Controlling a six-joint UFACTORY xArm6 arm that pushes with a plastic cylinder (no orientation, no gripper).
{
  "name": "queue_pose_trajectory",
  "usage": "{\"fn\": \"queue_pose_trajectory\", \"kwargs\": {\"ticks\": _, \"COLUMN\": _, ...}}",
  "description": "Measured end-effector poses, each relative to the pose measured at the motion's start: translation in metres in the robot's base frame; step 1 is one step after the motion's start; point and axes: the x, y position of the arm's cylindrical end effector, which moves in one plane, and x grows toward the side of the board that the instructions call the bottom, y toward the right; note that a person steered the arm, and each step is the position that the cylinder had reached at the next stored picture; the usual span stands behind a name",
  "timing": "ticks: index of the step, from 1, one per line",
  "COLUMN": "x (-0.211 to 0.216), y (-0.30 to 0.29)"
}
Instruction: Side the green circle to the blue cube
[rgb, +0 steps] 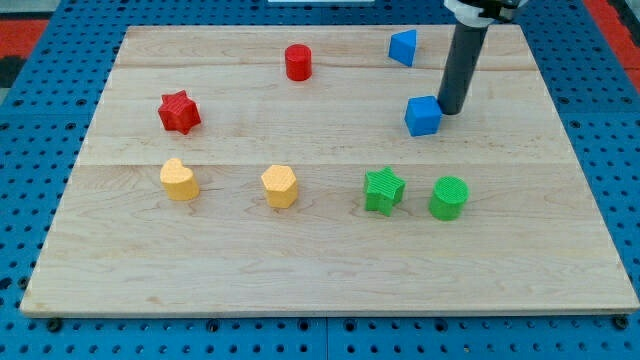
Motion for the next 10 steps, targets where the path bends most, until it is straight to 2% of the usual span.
{"fn": "queue_pose_trajectory", "kwargs": {"ticks": 1, "x": 0.102, "y": 0.028}}
{"fn": "queue_pose_trajectory", "kwargs": {"ticks": 2, "x": 0.185, "y": 0.000}}
{"fn": "queue_pose_trajectory", "kwargs": {"ticks": 3, "x": 0.185, "y": -0.003}}
{"fn": "queue_pose_trajectory", "kwargs": {"ticks": 6, "x": 0.106, "y": -0.021}}
{"fn": "queue_pose_trajectory", "kwargs": {"ticks": 7, "x": 0.156, "y": 0.000}}
{"fn": "queue_pose_trajectory", "kwargs": {"ticks": 8, "x": 0.170, "y": -0.041}}
{"fn": "queue_pose_trajectory", "kwargs": {"ticks": 9, "x": 0.129, "y": -0.053}}
{"fn": "queue_pose_trajectory", "kwargs": {"ticks": 10, "x": 0.113, "y": -0.053}}
